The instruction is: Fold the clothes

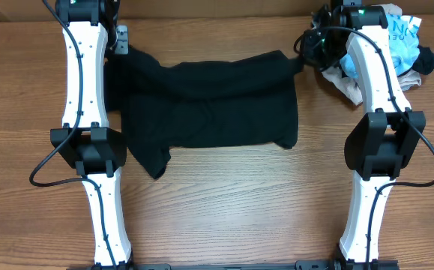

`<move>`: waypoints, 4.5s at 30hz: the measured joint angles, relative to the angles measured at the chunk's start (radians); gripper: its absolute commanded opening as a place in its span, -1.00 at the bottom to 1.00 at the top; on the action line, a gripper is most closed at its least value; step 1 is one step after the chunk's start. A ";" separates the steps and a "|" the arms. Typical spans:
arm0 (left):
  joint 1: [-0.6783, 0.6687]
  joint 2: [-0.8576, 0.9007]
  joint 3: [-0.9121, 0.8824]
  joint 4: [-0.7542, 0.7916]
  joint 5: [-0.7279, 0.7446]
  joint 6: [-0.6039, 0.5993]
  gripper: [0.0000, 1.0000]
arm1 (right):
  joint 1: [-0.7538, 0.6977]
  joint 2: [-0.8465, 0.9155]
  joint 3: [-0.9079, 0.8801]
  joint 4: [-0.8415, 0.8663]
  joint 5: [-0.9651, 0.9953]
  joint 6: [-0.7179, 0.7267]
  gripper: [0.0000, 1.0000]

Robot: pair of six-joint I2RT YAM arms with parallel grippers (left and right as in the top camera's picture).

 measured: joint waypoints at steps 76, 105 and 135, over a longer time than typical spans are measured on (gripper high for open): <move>-0.223 -1.403 -2.092 0.668 0.232 -0.402 1.00 | 0.032 -1.101 -0.931 -0.048 0.181 0.232 0.63; -0.224 -1.071 -2.205 1.194 0.132 -0.366 -0.09 | 0.032 -1.017 -0.932 0.045 0.175 0.232 0.64; -0.225 -1.049 -1.680 0.476 0.012 -0.166 -0.92 | 0.121 -0.740 -1.122 0.347 0.144 0.292 0.11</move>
